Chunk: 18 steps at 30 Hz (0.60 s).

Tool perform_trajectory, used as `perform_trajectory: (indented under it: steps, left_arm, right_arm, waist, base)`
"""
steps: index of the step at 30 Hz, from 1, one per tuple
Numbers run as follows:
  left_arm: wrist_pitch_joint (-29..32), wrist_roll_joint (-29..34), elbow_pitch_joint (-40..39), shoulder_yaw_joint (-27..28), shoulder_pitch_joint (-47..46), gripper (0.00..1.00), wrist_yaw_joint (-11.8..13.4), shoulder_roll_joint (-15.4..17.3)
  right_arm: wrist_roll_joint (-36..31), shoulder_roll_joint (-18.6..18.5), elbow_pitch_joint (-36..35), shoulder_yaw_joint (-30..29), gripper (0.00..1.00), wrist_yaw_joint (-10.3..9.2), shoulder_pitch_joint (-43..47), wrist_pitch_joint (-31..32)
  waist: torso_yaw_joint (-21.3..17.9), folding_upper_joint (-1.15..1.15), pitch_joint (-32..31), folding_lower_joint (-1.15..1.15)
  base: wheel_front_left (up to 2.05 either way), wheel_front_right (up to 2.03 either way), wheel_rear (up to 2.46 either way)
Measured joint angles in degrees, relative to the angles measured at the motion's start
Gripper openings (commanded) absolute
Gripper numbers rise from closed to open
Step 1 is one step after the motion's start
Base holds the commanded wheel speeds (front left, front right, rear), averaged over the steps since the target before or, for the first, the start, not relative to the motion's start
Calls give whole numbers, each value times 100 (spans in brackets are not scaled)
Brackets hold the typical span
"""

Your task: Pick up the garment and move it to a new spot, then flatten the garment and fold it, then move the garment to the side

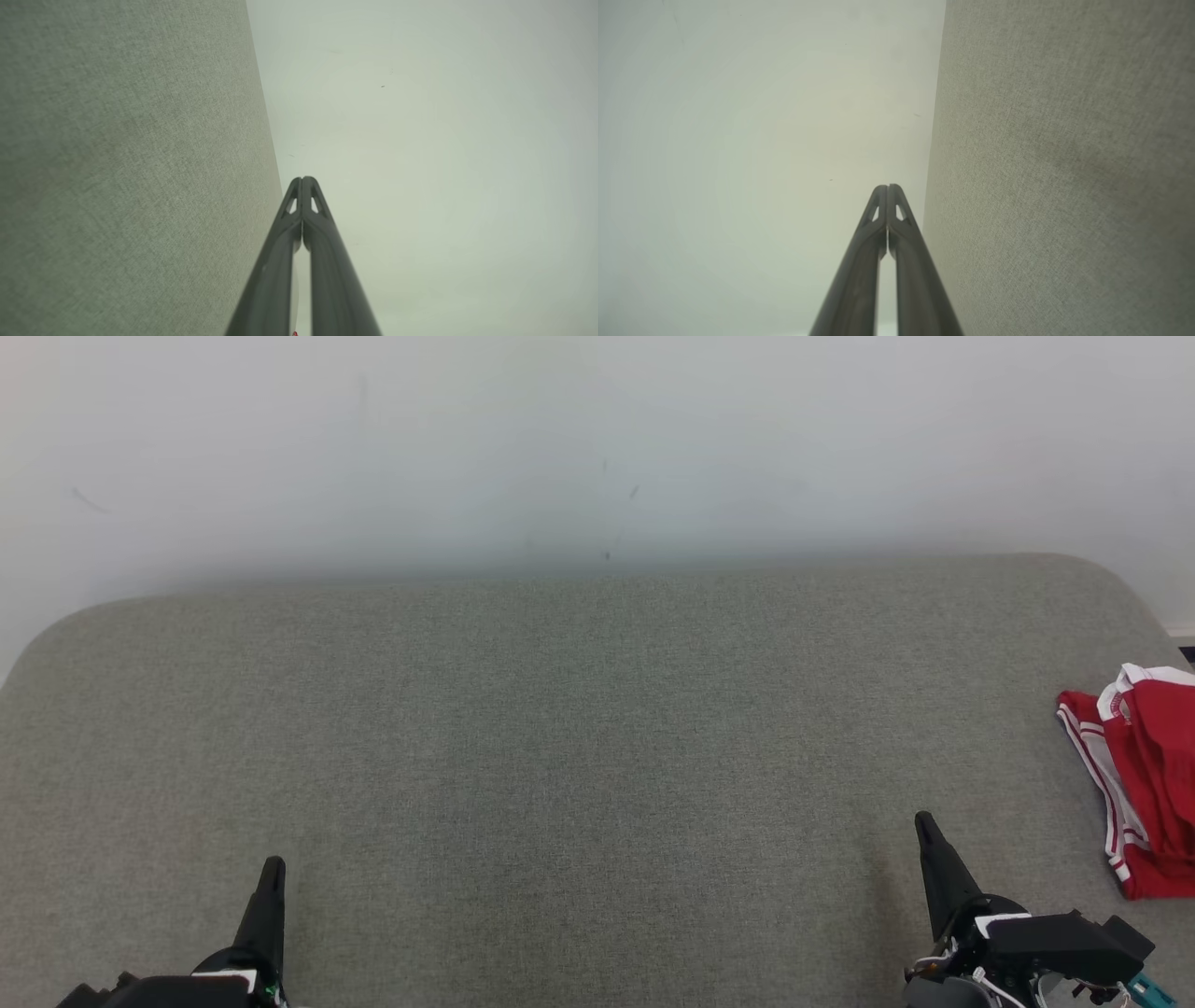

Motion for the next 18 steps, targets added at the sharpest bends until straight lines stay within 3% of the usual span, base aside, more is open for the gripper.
perform_trajectory:
  steps: [18]
  left_arm:
    - [93,-369,9,38,-66,0,-46,0]
  right_arm:
    - [391,-1,-13,-18,0,0,-36,82]
  waist:
    - [19,0,8,0]
  base:
    - [0,0,0]
